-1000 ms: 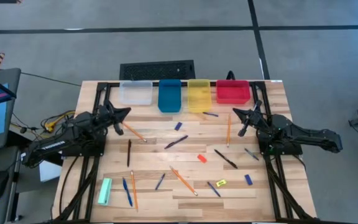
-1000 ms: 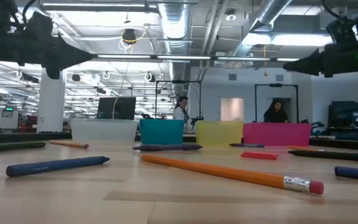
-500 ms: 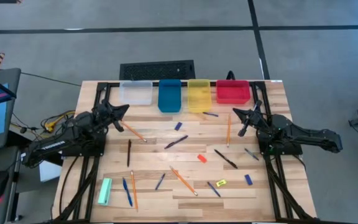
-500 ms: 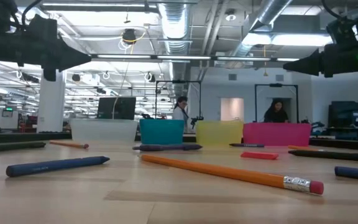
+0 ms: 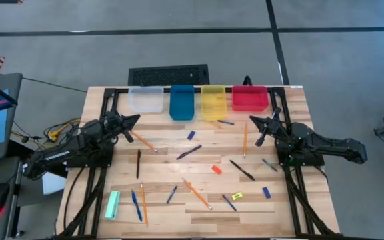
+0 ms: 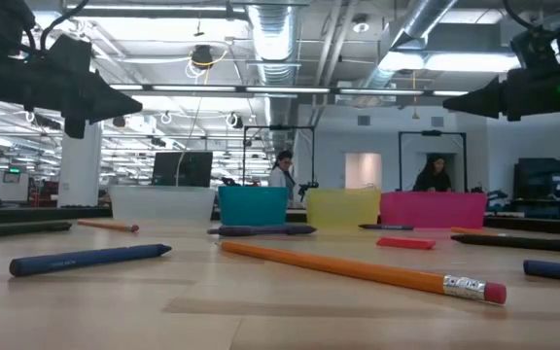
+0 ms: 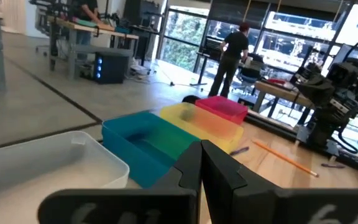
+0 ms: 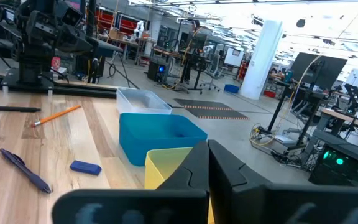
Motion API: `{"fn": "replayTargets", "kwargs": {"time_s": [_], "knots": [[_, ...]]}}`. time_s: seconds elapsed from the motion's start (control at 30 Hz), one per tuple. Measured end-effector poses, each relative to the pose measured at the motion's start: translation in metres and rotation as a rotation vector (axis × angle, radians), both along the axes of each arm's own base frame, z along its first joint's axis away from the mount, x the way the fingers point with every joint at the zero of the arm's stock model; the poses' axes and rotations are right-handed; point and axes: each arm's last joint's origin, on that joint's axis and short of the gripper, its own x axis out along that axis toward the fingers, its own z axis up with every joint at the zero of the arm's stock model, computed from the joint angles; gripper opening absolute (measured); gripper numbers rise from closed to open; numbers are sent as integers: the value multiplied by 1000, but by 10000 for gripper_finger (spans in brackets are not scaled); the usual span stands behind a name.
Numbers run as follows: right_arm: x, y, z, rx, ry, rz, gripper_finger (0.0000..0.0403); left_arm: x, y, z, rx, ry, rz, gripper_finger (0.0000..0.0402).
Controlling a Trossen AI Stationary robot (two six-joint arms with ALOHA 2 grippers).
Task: Sort crayons/erasers/pens/pencils in bins
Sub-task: Put the orange pencil into the blue bin
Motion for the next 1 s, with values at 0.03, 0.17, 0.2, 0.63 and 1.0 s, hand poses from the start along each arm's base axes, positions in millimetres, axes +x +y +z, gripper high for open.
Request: {"fn": "replayTargets", "kwargs": {"time_s": [0.03,0.17,0.2,0.63,1.0], "knots": [[0,0,0,0,0,0,17,0,0,0,1,1,-1,0],[0,0,0,0,0,0,17,1,-1,1,19,0,-38,0],[0,0,0,0,0,0,17,1,-2,1,21,0,-66,0],[0,0,0,0,0,0,16,3,-6,1,35,7,-221,0],[0,0,0,0,0,0,17,9,-4,14,81,105,-234,0]]}}
